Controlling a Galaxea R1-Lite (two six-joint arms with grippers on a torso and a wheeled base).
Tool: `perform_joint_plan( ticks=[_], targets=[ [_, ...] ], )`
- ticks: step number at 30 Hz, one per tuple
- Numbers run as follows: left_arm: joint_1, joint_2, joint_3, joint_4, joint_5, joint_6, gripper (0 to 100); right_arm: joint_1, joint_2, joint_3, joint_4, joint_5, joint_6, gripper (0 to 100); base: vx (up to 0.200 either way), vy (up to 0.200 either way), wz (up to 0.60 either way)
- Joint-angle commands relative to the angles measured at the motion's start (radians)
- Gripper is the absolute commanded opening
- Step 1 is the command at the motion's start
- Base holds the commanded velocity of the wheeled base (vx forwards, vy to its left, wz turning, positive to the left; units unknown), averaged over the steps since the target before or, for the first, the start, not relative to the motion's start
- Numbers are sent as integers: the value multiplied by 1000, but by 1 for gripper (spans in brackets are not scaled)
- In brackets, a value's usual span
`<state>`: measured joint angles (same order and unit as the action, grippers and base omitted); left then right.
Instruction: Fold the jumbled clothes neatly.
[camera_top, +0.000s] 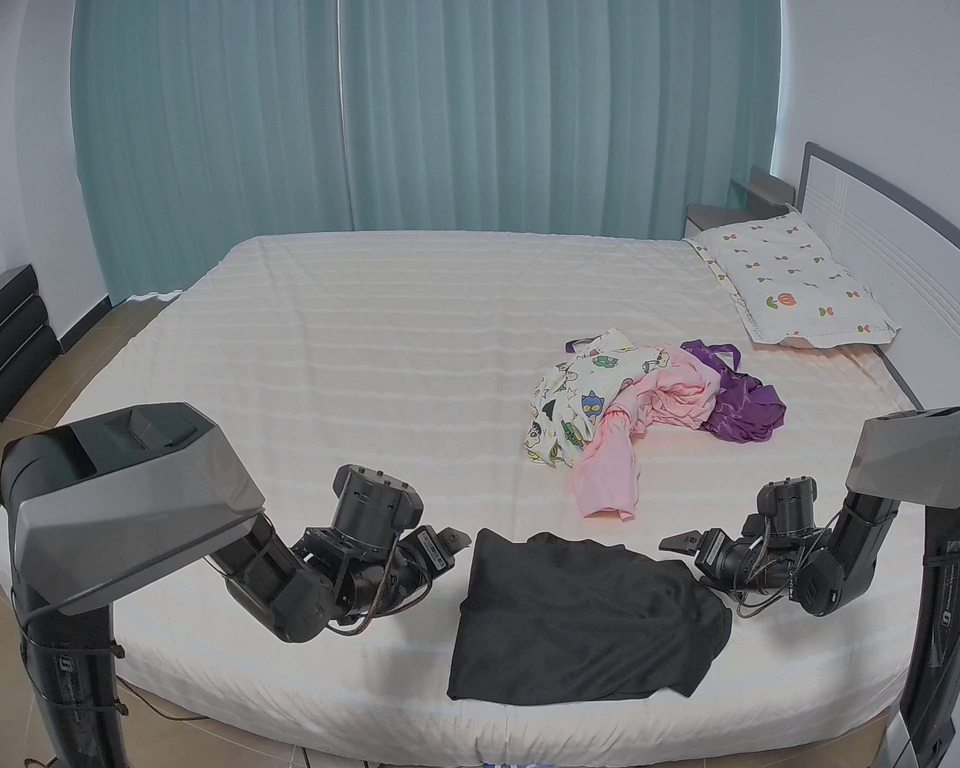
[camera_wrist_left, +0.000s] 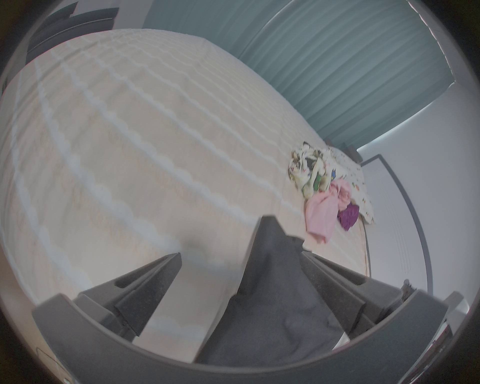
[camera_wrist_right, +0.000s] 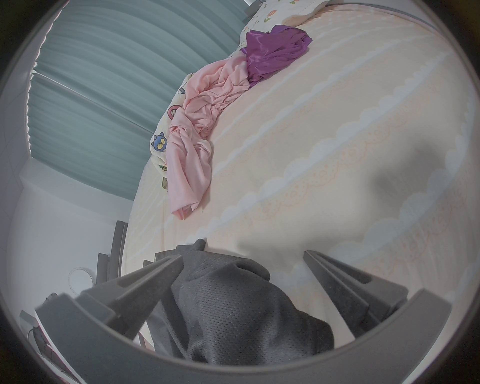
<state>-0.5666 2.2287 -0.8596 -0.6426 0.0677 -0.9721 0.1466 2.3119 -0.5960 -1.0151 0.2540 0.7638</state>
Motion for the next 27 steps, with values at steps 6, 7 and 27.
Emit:
perform_joint_plan(
  ticks=[6,7,27],
  targets=[
    [-21,-23,73,-5,20,-3,100,1,0,8,-2,1,0,100,0,0,0],
    [-21,-24,76,-6,24,-3,100,1,-2,8,-2,1,0,100,-200,0,0],
    [-30,-24,73,-6,31,-16,100,1,-6,2,-3,1,3,100,-80,-30,0]
  ],
)
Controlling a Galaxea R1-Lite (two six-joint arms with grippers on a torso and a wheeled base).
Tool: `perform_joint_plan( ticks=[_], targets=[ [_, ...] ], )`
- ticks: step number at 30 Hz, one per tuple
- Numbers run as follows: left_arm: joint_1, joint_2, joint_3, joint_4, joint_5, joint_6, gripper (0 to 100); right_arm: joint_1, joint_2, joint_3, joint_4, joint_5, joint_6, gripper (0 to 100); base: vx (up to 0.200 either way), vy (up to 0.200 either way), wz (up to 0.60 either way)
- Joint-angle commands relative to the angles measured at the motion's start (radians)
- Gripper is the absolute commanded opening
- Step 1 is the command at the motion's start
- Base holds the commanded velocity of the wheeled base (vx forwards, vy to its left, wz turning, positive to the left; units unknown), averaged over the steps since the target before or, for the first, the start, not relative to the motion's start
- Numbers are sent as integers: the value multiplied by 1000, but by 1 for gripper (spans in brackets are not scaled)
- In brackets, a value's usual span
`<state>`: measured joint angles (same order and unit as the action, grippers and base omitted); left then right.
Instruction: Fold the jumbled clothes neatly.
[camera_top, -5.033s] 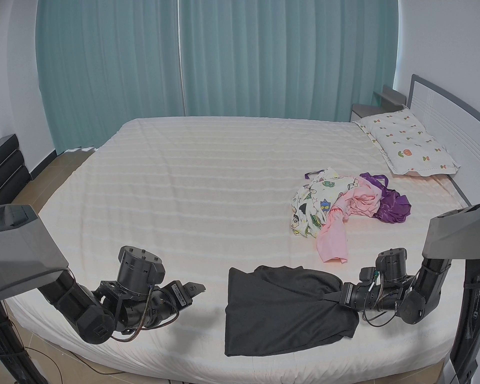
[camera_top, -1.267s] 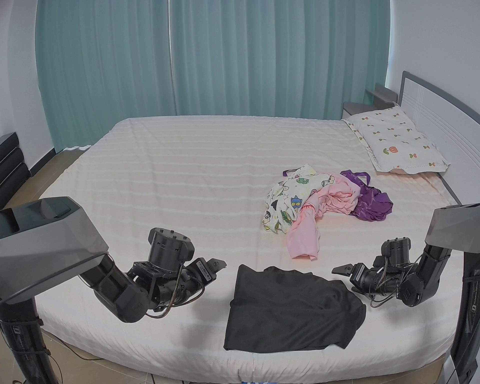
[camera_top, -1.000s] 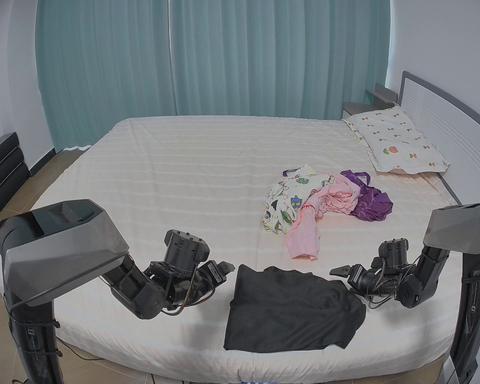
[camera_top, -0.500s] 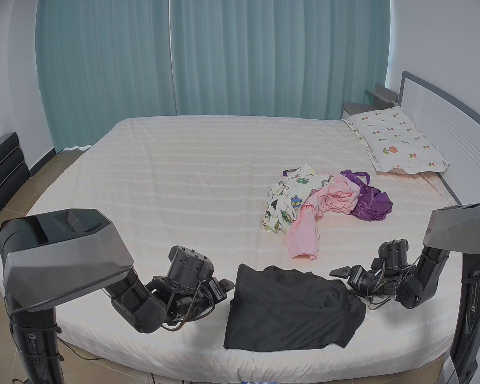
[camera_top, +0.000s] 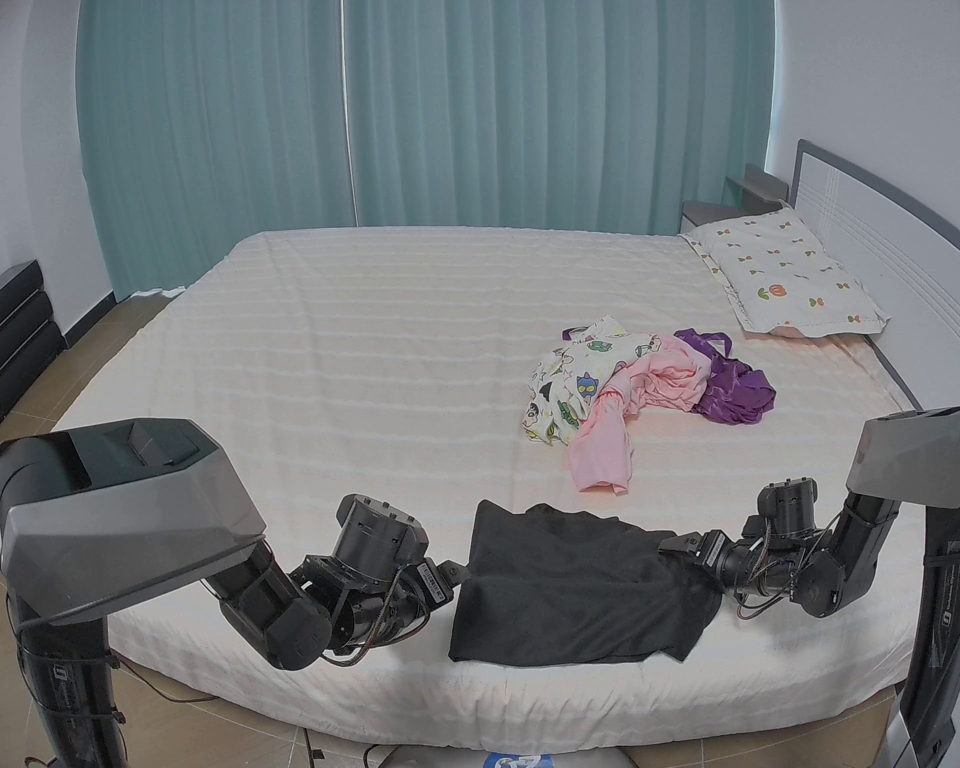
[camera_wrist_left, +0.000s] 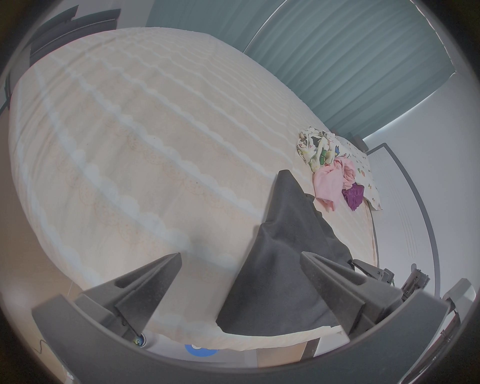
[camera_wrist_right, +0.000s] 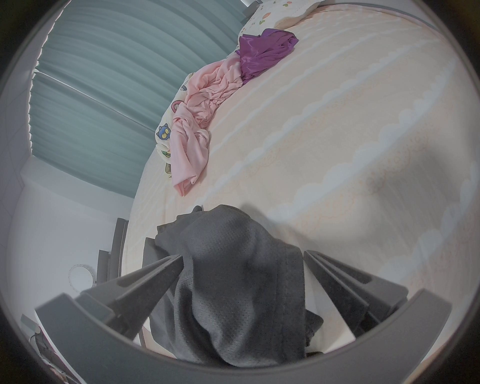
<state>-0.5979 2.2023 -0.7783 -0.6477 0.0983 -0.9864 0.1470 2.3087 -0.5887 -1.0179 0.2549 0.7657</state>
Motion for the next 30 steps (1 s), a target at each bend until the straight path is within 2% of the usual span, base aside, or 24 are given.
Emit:
perform_joint_plan(
  ticks=[1,15,21,24,30],
  targets=[
    [1,2,-10,-1,0,-2,100,-1,-2,-5,-1,0,1,100,0,-200,0],
    [1,5,-49,-4,8,2,100,-4,-3,-10,-5,1,3,100,0,-200,0],
    [43,13,-99,-1,40,12,100,0,-2,-10,-7,0,23,100,0,0,0],
    [84,43,-154,6,80,63,100,3,-3,-10,-5,0,24,100,0,0,0],
    [124,131,-239,6,92,123,100,16,3,-10,-5,-20,24,100,0,0,0]
  ],
)
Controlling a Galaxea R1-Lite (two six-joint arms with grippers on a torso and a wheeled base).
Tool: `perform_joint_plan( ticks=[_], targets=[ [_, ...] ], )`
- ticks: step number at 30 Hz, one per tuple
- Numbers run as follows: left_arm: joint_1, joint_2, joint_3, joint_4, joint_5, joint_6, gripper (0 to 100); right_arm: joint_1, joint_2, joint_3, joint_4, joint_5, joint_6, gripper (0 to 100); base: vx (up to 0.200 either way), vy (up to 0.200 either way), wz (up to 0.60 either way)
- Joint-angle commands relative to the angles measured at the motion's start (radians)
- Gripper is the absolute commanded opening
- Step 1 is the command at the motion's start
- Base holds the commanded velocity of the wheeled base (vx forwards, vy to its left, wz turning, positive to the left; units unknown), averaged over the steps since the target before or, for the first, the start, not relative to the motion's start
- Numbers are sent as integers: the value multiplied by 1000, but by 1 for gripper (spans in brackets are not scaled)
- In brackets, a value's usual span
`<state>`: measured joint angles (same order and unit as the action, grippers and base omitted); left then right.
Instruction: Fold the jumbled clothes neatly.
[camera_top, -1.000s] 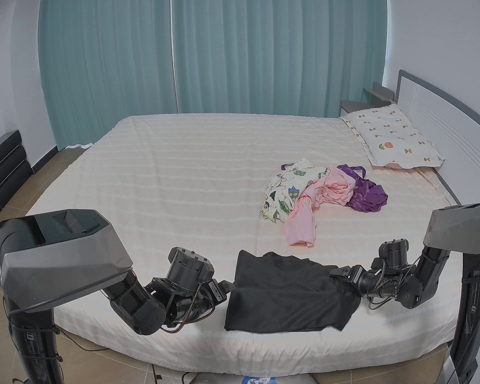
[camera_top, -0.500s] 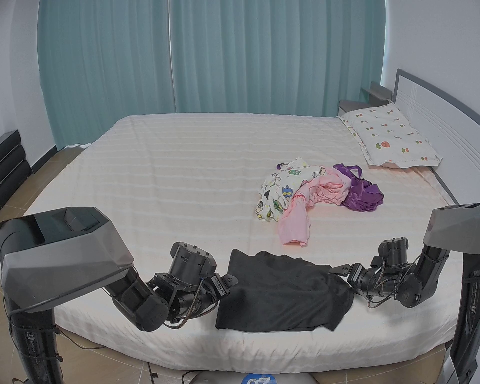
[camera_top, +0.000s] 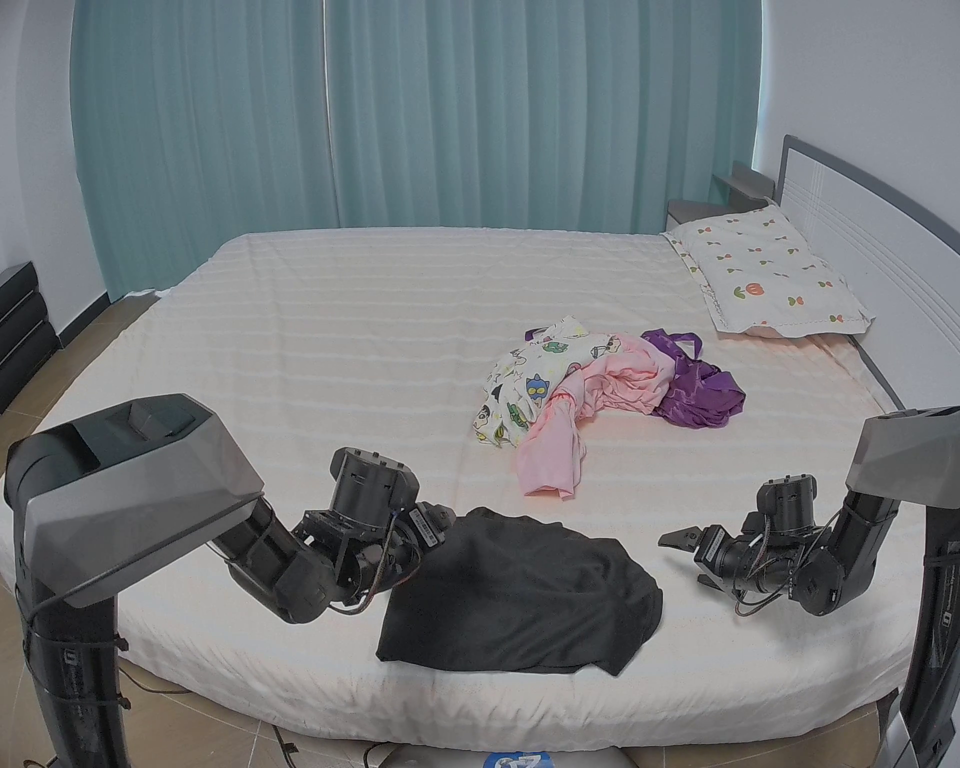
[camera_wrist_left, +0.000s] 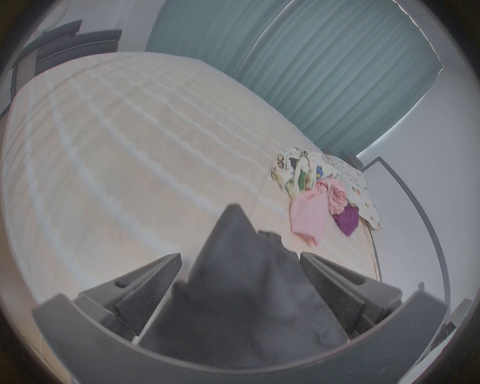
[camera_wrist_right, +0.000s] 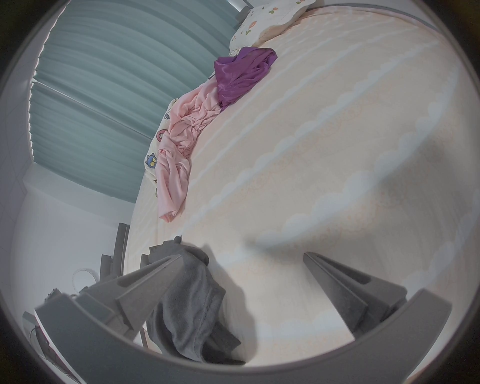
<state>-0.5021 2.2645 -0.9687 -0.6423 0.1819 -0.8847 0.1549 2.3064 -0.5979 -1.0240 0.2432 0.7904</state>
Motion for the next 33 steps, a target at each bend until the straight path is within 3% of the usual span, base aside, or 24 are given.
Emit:
perform_joint_plan(
  ticks=[1,4,13,22,23,33],
  targets=[
    [28,69,-48,1,8,21,100,8,5,0,1,-8,0,100,0,0,0],
    [43,152,-139,4,33,50,100,23,7,-2,2,-30,0,100,0,0,0],
    [34,178,-237,72,28,47,100,29,7,-3,4,-32,0,100,0,0,0],
    [10,190,-232,79,24,41,100,54,10,-17,5,-33,16,100,0,0,0],
    [11,191,-232,79,22,41,0,55,10,-19,5,-32,18,100,0,0,0],
    [56,190,-229,75,36,-14,0,118,28,-51,5,-55,27,100,0,0,0]
  ],
)
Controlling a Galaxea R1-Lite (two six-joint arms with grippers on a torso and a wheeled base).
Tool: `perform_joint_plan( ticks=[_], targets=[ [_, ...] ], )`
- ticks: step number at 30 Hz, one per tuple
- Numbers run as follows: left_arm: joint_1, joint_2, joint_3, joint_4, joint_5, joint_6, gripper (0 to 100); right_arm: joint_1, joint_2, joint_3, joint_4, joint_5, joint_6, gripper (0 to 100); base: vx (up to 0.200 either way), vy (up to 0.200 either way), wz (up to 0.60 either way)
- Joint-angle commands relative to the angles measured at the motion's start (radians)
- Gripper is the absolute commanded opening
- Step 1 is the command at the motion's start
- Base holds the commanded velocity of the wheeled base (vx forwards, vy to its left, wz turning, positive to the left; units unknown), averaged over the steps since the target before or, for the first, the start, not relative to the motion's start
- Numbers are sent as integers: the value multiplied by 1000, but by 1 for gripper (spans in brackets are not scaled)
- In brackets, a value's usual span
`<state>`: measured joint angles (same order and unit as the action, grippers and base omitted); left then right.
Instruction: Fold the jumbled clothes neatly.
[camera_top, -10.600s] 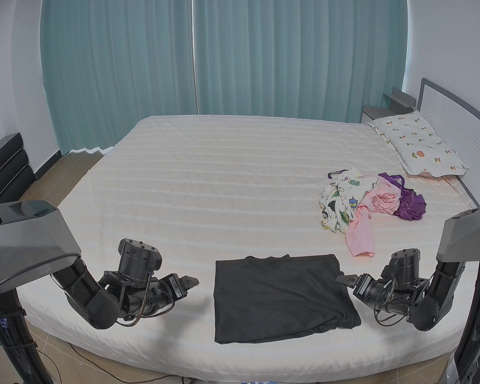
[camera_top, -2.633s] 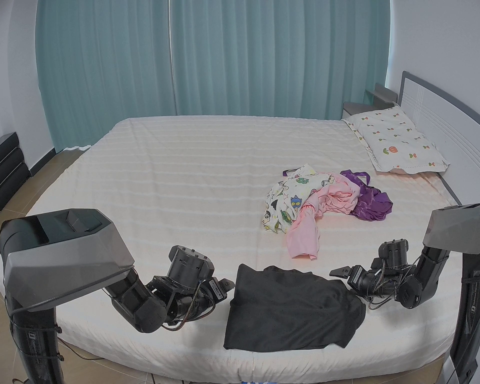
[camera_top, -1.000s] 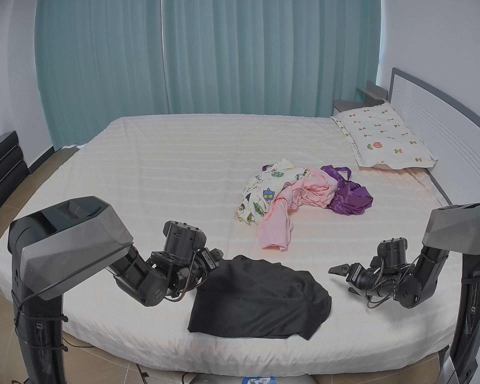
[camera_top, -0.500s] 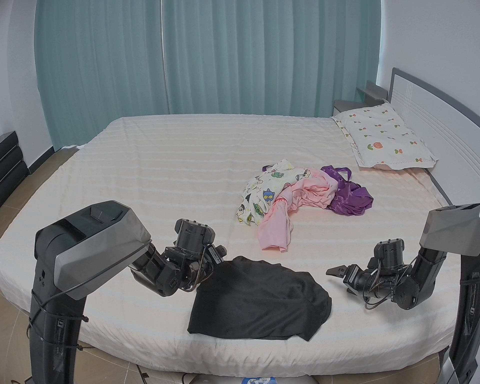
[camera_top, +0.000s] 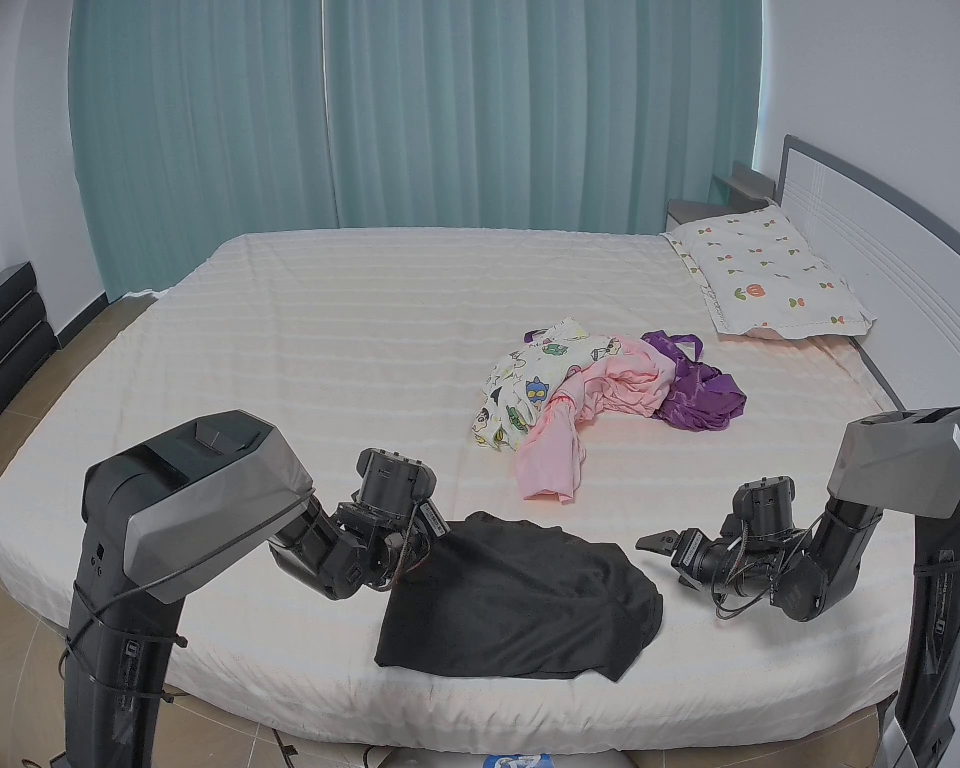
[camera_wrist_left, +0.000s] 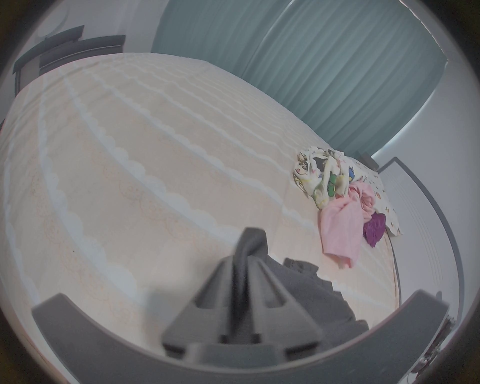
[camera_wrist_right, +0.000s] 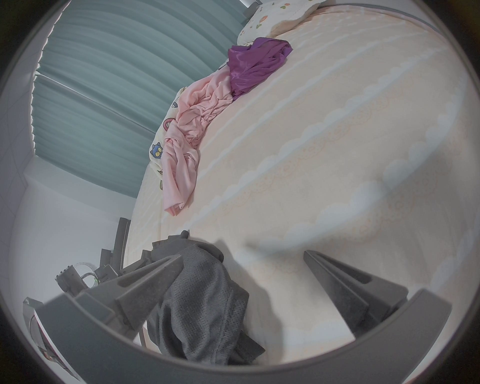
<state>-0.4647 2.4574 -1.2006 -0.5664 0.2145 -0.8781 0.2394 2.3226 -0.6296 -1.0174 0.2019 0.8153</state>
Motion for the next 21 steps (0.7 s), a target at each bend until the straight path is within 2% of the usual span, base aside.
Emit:
perform_joint_plan(
  ticks=[1,4,9,18,21],
  targets=[
    [21,-5,4,-1,3,-32,0,43,17,-27,-1,-22,2,100,0,0,0],
    [34,-9,7,-1,9,-48,0,64,38,-71,3,-45,8,100,0,0,0],
    [51,-11,27,-4,43,-48,0,110,57,-128,25,-47,28,100,0,0,0],
    [49,-32,50,-4,45,-50,0,143,89,-237,103,-49,33,100,0,0,0],
    [46,-34,55,-4,45,-50,0,143,104,-289,119,-65,68,100,0,0,0]
  ],
)
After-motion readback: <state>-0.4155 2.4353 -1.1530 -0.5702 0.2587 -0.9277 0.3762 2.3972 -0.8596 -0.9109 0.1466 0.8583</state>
